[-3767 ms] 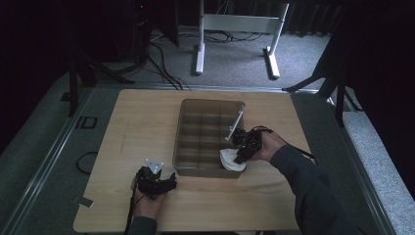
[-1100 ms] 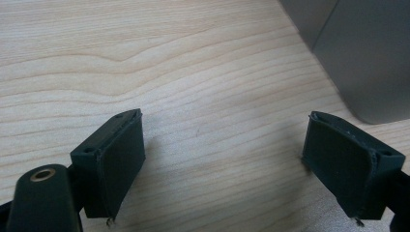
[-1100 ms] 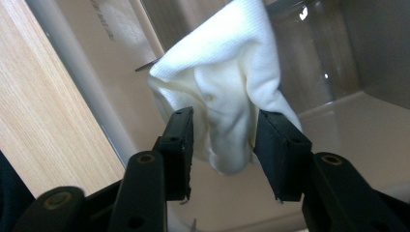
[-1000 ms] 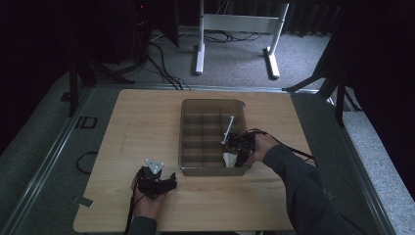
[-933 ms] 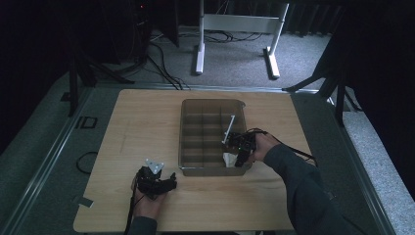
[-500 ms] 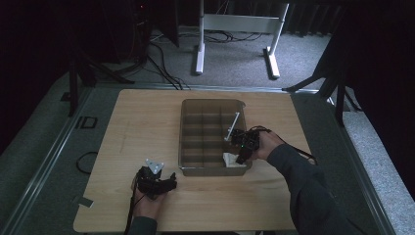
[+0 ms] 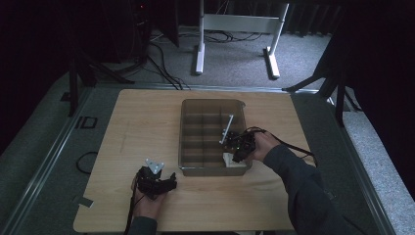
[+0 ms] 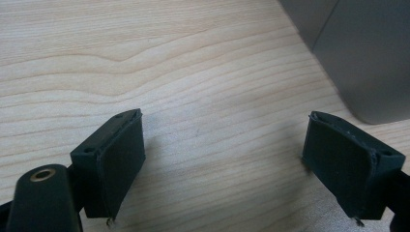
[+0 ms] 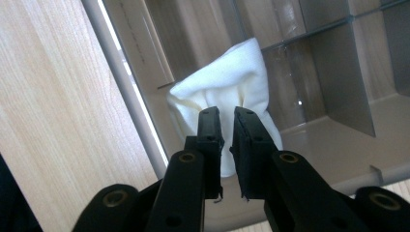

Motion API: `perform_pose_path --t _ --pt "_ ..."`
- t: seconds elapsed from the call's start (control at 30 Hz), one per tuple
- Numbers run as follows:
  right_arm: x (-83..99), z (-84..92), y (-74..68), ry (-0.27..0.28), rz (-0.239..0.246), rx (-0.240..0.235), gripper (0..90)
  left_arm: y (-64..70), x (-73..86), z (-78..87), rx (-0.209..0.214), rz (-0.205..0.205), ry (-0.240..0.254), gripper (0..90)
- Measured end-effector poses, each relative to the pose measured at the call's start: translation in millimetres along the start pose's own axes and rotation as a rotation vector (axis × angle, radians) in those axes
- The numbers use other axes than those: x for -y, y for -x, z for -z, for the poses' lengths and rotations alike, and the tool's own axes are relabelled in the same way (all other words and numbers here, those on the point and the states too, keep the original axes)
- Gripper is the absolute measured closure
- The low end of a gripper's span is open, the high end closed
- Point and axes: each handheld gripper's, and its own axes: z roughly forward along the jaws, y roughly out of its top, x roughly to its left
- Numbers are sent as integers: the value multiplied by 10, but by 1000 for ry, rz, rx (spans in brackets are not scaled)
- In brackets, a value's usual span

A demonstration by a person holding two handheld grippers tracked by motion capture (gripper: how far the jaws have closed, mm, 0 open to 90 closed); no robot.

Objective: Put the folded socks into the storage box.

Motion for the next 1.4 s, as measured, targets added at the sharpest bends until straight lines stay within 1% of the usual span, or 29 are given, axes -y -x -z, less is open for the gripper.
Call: perform_pose_path --t 0.17,0.33,0.5,0.67,0.87,1.4 --pt "-12 -32 -4 6 0 5 840 0 0 0 0 -1 -1 151" --pt "-2 -94 11 1 -7 5 846 0 -1 1 0 -1 -2 151" --pt "8 -158 26 -12 -4 2 845 1 -1 1 0 0 -2 151" --pt "-1 -112 32 25 -20 12 858 1 -1 0 0 0 -2 152" --pt "-15 -153 18 33 -12 25 899 2 -2 0 1 0 -2 152" --pt "-86 -295 26 -17 -9 19 900 3 -3 -1 1 0 -2 151"
